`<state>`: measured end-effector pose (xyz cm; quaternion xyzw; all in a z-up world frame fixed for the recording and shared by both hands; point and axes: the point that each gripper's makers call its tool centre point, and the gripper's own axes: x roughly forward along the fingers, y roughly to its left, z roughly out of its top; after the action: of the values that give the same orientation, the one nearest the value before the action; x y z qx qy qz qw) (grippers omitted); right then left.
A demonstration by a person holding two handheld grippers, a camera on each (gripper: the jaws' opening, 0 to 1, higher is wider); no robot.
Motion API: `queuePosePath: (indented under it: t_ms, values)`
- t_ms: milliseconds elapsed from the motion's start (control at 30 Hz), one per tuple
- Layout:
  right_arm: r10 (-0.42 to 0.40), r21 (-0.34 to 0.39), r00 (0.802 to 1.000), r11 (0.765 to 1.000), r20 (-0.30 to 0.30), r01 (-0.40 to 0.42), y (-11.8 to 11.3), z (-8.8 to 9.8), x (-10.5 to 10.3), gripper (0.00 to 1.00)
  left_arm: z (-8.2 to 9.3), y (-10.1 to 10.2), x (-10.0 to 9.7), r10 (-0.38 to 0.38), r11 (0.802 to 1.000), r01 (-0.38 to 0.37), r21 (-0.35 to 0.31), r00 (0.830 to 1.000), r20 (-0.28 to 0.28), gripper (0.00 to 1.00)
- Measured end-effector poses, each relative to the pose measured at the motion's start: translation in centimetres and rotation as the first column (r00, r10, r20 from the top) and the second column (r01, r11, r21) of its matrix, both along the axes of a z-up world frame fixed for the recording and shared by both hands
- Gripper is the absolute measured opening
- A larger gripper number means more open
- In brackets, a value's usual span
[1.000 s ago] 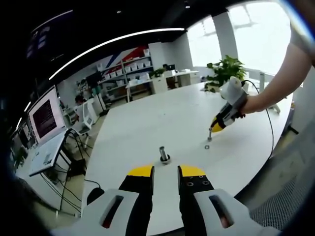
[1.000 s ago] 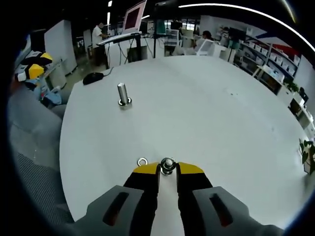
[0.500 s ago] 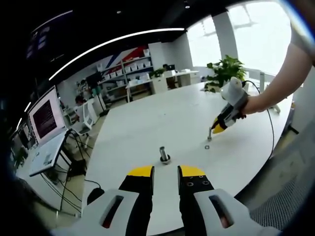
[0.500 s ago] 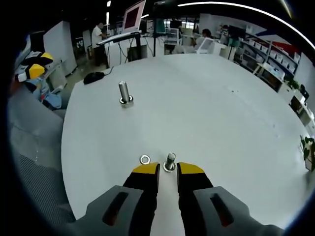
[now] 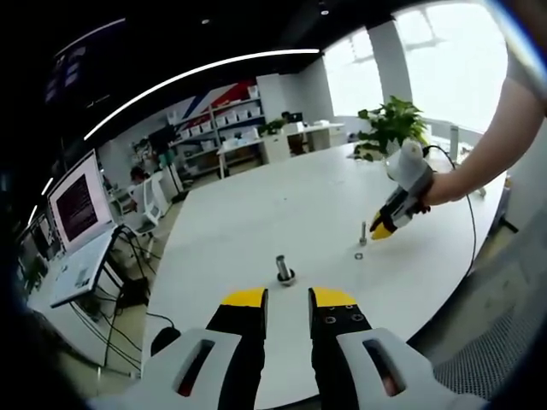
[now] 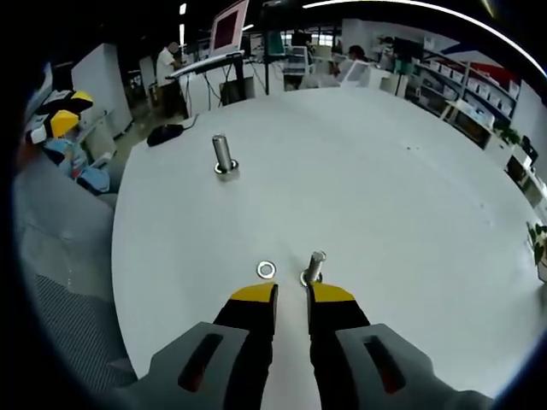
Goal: Place the washer onto the threaded stud by aligning its center hole with the stud, sliding it down to the base, and recovering from edge contact or off-axis alignment until the washer reaches the visible bottom stop.
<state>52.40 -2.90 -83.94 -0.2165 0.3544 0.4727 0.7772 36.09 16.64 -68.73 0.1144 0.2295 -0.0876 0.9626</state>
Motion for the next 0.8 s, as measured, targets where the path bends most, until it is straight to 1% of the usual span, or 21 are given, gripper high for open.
queuePosePath:
  t_ms: [367,800]
  values:
    - [0.002,-0.006,1.000,1.000,-0.021,-0.002,0.4,-0.7,-0.9,0.16,0.1,0.0,0.0,0.002,1.000,-0.002,-0.004,1.000,0.006,0.17]
    - [0.013,-0.014,1.000,1.000,-0.028,-0.013,1.1,-1.2,-1.1,0.16,0.3,0.2,0.0,0.008,1.000,-0.008,-0.004,1.000,0.014,0.17]
